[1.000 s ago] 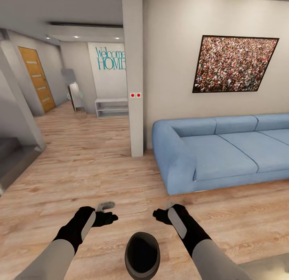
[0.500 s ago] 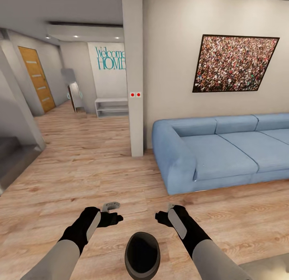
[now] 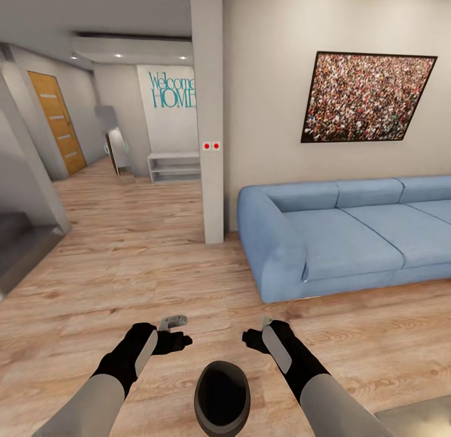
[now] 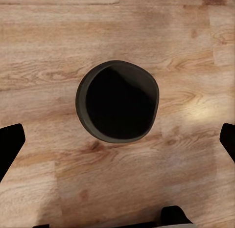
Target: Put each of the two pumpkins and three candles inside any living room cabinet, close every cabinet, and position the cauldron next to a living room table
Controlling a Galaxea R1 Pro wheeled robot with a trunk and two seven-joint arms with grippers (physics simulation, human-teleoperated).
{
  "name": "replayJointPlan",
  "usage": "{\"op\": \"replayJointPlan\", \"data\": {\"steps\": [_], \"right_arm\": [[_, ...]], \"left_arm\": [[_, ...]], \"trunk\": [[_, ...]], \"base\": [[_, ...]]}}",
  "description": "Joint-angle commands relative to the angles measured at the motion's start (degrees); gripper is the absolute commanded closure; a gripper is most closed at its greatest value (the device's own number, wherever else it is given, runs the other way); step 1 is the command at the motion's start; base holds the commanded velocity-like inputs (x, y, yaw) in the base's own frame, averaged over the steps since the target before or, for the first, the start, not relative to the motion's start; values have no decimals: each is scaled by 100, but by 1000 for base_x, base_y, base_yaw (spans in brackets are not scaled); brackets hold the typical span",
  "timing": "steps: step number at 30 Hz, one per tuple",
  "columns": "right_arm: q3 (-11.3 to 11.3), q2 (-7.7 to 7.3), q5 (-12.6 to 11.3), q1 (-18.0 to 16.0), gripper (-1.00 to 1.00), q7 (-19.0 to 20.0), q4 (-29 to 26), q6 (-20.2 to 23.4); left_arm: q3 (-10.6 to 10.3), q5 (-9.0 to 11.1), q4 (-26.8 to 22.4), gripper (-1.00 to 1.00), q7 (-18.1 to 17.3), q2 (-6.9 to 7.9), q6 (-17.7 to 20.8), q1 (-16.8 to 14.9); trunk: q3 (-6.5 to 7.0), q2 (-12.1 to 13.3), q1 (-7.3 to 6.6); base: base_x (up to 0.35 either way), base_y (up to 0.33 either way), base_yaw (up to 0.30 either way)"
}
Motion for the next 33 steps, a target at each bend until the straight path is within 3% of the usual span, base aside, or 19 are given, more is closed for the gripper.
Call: {"op": "replayJointPlan", "data": {"steps": [1, 13, 22, 33], "right_arm": [[25, -7, -60, -4, -100, -59, -11, 4], [17, 4, -63, -4, -100, -90, -16, -342], [16, 4, -71, -4, -100, -91, -13, -345], [16, 8, -70, -4, -100, -99, -5, -345]], "left_arm": [[27, 34, -7, -100, 1, -5, 37, -3], [18, 26, -7, -100, 1, -5, 30, -3], [9, 10, -6, -100, 8, -11, 36, -3], [0, -1, 27, -100, 22, -49, -215, -3]], "trunk": [[-26, -47, 23], [-241, -528, 287], [-403, -889, 484], [-600, -1330, 726]], "base": [[0, 0, 0], [0, 0, 0], [0, 0, 0], [0, 0, 0]]}}
